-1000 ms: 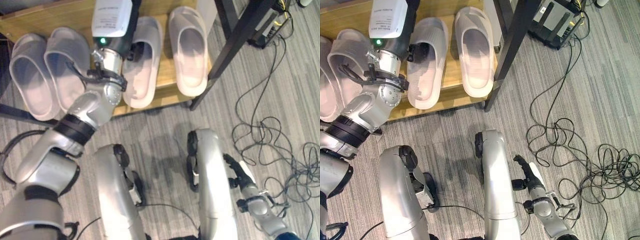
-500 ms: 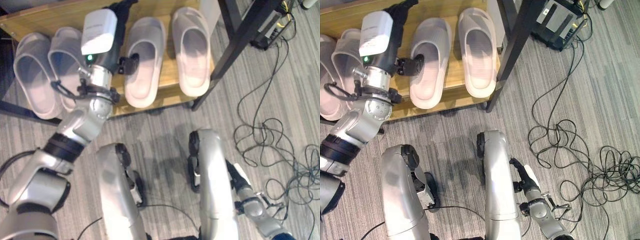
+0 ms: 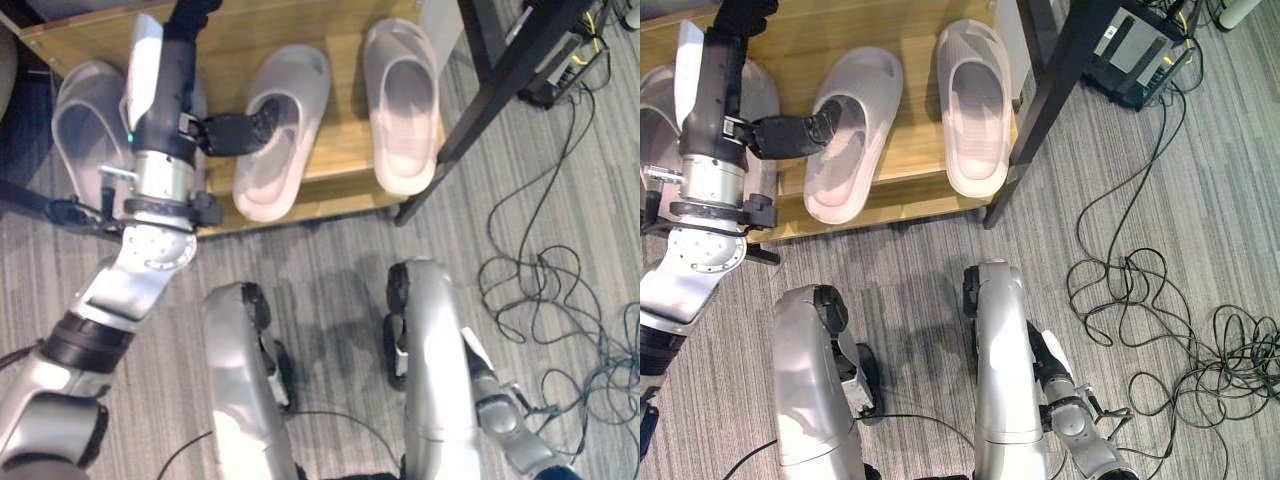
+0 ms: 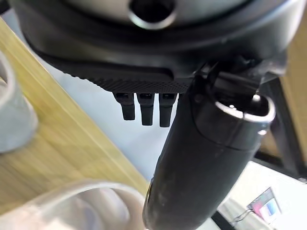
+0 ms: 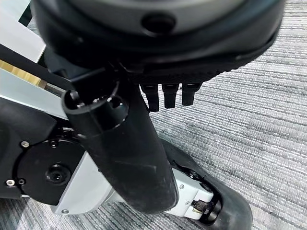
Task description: Arrange the slippers neatly on the shoe rack.
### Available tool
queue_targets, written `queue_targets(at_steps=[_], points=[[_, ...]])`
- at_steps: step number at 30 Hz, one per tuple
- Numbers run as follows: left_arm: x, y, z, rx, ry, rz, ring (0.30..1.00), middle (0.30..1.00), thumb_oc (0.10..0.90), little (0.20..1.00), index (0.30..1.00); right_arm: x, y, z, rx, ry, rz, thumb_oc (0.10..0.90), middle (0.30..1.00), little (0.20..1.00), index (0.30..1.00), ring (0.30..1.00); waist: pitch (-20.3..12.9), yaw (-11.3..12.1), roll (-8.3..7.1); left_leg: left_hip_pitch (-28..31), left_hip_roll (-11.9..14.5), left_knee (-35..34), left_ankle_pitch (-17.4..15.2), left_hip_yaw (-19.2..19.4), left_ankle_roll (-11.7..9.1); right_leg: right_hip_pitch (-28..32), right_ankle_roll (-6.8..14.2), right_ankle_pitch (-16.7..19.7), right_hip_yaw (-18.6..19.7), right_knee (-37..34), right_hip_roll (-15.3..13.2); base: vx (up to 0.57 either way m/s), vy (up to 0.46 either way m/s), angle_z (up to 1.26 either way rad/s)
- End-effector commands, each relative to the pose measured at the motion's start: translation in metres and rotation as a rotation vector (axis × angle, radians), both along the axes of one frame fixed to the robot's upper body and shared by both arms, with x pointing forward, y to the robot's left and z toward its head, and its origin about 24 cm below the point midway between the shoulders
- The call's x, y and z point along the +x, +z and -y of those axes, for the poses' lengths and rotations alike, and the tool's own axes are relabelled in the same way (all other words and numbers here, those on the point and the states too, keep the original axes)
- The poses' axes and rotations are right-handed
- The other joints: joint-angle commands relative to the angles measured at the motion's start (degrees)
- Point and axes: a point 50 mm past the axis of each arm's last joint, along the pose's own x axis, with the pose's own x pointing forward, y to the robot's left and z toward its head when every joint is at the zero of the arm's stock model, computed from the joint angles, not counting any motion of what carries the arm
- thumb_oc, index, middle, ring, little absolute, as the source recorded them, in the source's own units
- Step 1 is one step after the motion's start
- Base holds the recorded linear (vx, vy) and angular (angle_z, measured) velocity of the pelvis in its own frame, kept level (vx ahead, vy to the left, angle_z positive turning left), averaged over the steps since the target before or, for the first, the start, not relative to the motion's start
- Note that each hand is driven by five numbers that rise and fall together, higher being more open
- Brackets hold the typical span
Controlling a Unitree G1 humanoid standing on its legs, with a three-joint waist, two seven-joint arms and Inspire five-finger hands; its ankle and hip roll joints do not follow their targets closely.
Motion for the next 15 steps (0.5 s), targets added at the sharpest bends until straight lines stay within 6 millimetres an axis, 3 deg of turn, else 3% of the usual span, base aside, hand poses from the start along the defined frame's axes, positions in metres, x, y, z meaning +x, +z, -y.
queue_targets(at_steps=[1, 10, 11, 12, 13, 14, 15], points=[[-0.028, 0.054, -0.011, -0.022, -0.077, 0.221, 0.9, 0.9, 0.8, 0.9, 0.9, -0.001, 0.015, 0.009, 0.0, -0.015, 0.083, 0.8, 0.9, 0.9, 0.9, 0.9, -1.7, 0.8, 2.89, 0.8, -4.4, -2.6, 4.1, -8.9, 4.9, 4.6, -3.0, -2.4, 3.9, -1.9, -2.0, 0.0, 0.0, 0.0], [-0.032, 0.028, -0.018, -0.035, -0.226, 0.025, 0.9, 0.9, 0.8, 0.9, 0.9, -0.007, 0.01, 0.006, -0.005, 0.013, 0.051, 0.8, 0.9, 0.9, 0.9, 0.9, -1.7, 1.1, 3.37, 0.8, -4.2, -3.1, 3.7, -9.0, 4.7, 4.6, -3.0, -2.2, 4.3, -2.3, -1.7, 0.0, 0.0, 0.0], [-0.032, 0.025, -0.021, -0.036, -0.222, 0.008, 0.9, 0.9, 0.8, 0.9, 0.9, -0.019, 0.009, 0.014, 0.013, -0.004, 0.033, 0.8, 0.9, 0.9, 0.9, 0.9, -1.7, 0.9, 3.13, 0.8, -4.2, -3.0, 3.7, -9.0, 4.6, 4.6, -2.9, -2.1, 4.4, -2.2, -1.7, 0.0, 0.0, 0.0], [-0.032, 0.022, -0.018, -0.026, -0.241, -0.009, 0.9, 0.9, 0.8, 0.9, 0.9, -0.012, 0.015, 0.014, 0.001, 0.017, 0.059, 0.8, 0.9, 0.9, 0.9, 0.9, -1.7, 1.0, 3.19, 0.8, -4.1, -3.0, 3.7, -9.1, 4.7, 4.6, -2.9, -2.0, 4.4, -2.2, -1.6, 0.0, 0.0, 0.0], [-0.036, 0.025, -0.017, -0.01, -0.276, -0.022, 0.9, 0.9, 0.8, 0.9, 0.9, -0.02, 0.013, 0.013, 0.008, 0.019, 0.056, 0.8, 0.9, 0.9, 0.9, 0.9, -1.7, 0.8, 3.16, 0.8, -4.0, -3.0, 3.6, -9.1, 4.6, 4.6, -3.0, -2.1, 4.3, -2.4, -1.7, 0.0, 0.0, 0.0], [-0.035, 0.021, -0.023, -0.02, -0.269, -0.044, 0.9, 0.9, 0.8, 0.9, 0.9, -0.038, 0.006, 0.025, 0.016, -0.013, 0.006, 0.8, 0.9, 0.9, 0.9, 0.9, -1.7, 0.6, 2.88, 0.8, -4.0, -3.1, 3.7, -9.2, 4.5, 4.6, -3.0, -2.0, 4.4, -2.4, -1.7, 0.0, 0.0, 0.0], [-0.033, 0.019, -0.019, -0.015, -0.301, -0.063, 0.9, 0.9, 0.8, 0.9, 0.9, -0.028, 0.011, 0.032, -0.002, -0.01, 0.016, 0.8, 0.9, 0.9, 0.9, 0.9, -1.7, 0.6, 2.91, 0.8, -4.0, -3.1, 3.8, -9.2, 4.5, 4.6, -2.9, -1.9, 4.5, -2.3, -1.7, 0.0, 0.0, 0.0]])
